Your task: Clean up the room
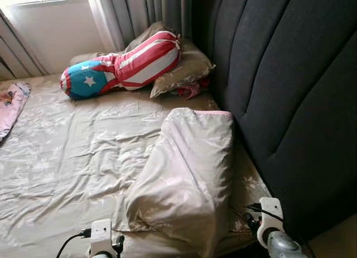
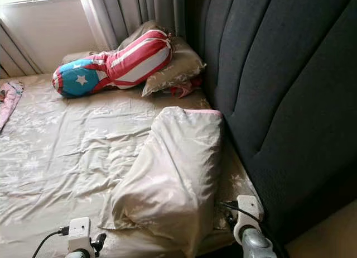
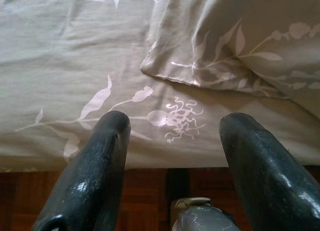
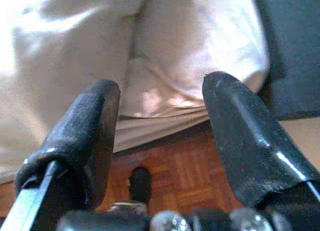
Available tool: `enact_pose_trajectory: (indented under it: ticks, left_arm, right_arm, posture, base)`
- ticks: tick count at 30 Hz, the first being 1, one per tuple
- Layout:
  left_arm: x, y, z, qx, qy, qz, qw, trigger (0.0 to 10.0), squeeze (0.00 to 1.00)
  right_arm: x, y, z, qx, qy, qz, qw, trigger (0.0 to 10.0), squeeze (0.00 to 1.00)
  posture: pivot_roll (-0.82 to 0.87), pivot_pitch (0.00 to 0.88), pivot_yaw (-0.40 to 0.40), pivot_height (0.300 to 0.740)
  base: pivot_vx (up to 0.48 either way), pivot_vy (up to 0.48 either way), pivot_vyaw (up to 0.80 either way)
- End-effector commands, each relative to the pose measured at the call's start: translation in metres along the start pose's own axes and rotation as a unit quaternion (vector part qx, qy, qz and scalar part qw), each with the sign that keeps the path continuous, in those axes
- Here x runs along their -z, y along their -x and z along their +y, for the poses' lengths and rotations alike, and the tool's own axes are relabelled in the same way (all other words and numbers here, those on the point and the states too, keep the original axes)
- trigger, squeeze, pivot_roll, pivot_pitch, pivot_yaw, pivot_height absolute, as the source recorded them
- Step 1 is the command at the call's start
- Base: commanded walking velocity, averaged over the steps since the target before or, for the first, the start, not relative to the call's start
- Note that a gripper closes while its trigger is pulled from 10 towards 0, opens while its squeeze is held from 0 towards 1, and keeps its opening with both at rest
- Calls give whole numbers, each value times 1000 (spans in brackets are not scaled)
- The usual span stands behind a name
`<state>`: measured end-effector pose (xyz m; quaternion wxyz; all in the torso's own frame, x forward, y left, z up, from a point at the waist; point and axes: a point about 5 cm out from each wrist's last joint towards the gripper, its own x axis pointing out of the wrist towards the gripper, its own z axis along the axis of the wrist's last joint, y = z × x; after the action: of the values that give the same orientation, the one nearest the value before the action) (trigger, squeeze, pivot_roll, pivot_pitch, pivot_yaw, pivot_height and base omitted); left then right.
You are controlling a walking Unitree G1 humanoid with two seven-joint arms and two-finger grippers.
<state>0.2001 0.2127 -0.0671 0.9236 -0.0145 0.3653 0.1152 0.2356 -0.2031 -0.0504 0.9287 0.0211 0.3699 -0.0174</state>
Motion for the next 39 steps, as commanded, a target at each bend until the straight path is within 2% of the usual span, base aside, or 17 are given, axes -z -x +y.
enact_pose_trajectory:
  ticks: [1,7,10,19,23,28,39]
  left_arm:
    - [3,1,6,-2,-4,2,1000,10000,0]
    - [5,2,5,-1,15,4,1000,10000,0]
    - [6,2,5,0,8,6,1000,10000,0]
    - [7,2,5,-1,6,8,1000,10000,0]
    - [9,3,6,-3,3,13,1000,10000,0]
    - [9,3,5,-1,-1,10,1000,10000,0]
    - [3,4,4,12,7,-32,999,10000,0]
  right_arm:
    - [0,0,4,-7,-8,-5,1000,10000,0]
    - [-1,0,4,-11,4,-12,1000,10000,0]
    - [-1,0,4,-9,12,-11,1000,10000,0]
    - [1,0,3,-6,9,-8,1000,10000,0]
    - [4,1,3,-7,0,-3,1000,10000,0]
    - [5,1,2,-4,5,-2,1000,10000,0]
    - [-2,2,3,-6,-22,-53,998,10000,0]
  posture:
    - [-84,19,31,740]
    - [-88,12,28,740]
    - [-88,11,27,740]
    - [-93,2,27,740]
    - [-97,0,28,740]
    - [-96,0,28,740]
    - [-108,0,34,740]
  base:
    - [0,0,0]
    - [0,160,0]
    - [0,480,0]
    - [0,0,696]
    - [0,440,0]
    - [0,0,0]
    - [0,0,0]
